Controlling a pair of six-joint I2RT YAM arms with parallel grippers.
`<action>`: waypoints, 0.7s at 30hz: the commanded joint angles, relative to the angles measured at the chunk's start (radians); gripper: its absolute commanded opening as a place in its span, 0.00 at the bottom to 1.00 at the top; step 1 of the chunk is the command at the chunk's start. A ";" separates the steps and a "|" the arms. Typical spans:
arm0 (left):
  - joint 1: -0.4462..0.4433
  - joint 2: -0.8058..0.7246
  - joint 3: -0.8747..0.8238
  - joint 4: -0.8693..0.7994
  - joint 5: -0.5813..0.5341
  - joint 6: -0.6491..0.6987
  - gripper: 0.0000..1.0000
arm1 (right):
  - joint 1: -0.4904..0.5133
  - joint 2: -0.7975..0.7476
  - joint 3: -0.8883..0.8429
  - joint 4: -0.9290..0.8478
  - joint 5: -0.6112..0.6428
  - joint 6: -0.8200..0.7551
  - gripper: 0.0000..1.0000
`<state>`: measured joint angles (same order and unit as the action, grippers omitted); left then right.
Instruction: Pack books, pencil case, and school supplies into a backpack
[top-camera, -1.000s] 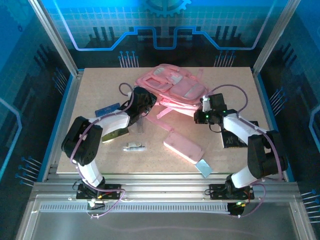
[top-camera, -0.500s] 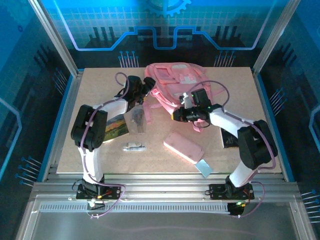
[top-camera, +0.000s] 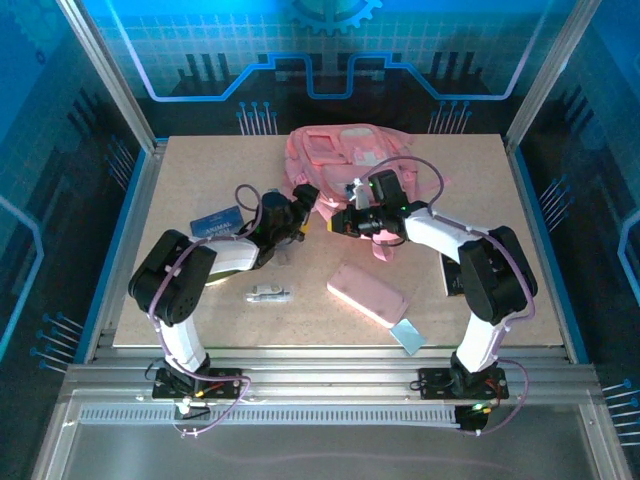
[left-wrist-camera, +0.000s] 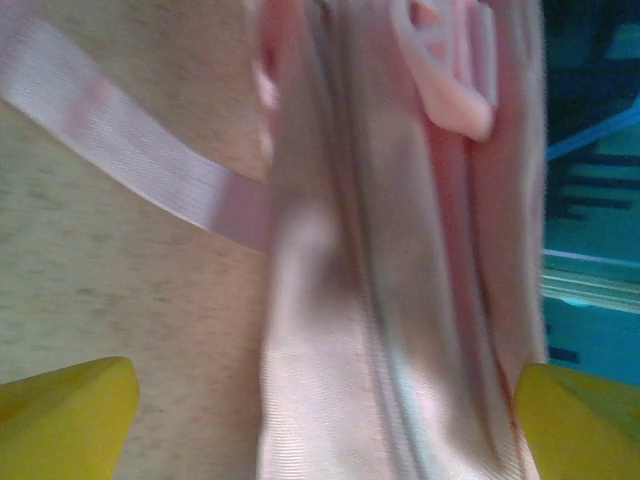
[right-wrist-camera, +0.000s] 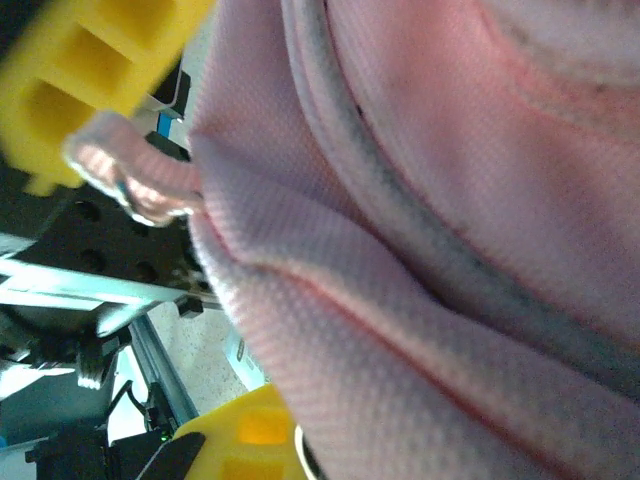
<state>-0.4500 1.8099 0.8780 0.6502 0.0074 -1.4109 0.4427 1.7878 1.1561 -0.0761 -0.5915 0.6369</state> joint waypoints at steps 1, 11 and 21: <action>-0.044 0.052 0.060 0.127 -0.011 -0.034 0.94 | 0.027 -0.045 -0.034 0.079 -0.032 0.012 0.00; -0.065 0.185 0.136 0.189 0.007 -0.028 0.00 | 0.030 -0.098 -0.102 0.043 -0.028 0.006 0.00; 0.051 0.151 0.188 0.042 0.111 0.113 0.00 | -0.155 -0.203 -0.155 -0.390 0.152 -0.201 0.00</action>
<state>-0.4427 1.9823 1.0138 0.7063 0.0719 -1.3651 0.3653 1.6047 1.0279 -0.2722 -0.5041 0.5396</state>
